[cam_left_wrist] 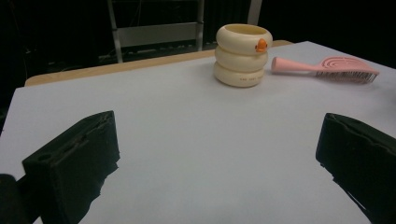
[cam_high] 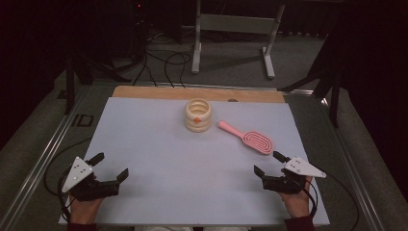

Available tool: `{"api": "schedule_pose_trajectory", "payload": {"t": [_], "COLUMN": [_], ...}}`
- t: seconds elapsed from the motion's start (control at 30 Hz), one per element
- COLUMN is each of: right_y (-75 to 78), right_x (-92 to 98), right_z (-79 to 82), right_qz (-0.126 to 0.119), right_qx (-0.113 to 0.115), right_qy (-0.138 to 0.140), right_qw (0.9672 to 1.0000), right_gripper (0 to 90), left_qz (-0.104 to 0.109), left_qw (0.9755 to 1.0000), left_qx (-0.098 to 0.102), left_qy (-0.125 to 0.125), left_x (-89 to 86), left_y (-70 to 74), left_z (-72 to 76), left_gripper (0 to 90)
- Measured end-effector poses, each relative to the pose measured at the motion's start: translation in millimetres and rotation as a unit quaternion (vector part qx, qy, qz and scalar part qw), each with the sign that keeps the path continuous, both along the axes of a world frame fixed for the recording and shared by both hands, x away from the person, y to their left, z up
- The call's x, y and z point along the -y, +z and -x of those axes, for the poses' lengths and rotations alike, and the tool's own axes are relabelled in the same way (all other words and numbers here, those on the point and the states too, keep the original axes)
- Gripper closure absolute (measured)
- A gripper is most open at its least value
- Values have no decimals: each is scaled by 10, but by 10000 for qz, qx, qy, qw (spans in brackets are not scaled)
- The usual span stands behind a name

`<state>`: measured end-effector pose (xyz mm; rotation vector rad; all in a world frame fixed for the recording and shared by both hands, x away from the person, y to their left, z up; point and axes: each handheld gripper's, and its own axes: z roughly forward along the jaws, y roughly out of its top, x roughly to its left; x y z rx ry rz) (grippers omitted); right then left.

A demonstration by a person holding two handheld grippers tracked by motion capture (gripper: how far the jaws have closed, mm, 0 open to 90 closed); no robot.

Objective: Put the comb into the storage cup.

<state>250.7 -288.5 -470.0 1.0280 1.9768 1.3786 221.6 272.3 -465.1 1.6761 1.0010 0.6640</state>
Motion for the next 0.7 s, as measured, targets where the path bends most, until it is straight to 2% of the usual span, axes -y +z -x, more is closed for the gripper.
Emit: {"api": "schedule_pose_trajectory", "payload": {"t": [0.33,0.47,0.7], "right_y": [-15,8,53], "right_x": [-48,-61,-121], "right_z": [-33,-49,-76], "right_qz": [35,-56,34], "right_qx": [-60,-111,-142], "right_qy": [77,86,83], "right_qw": [9999,9999,9999], "right_gripper": [99,99,100], "left_qz": [-17,1,28], "left_qw": [10000,10000,10000], "left_qx": [-16,-21,-16], "left_qy": [38,60,74], "left_x": [-5,-3,-12], "left_y": [-12,-18,-29], "left_z": [22,27,31], "left_gripper": [0,0,0]}}
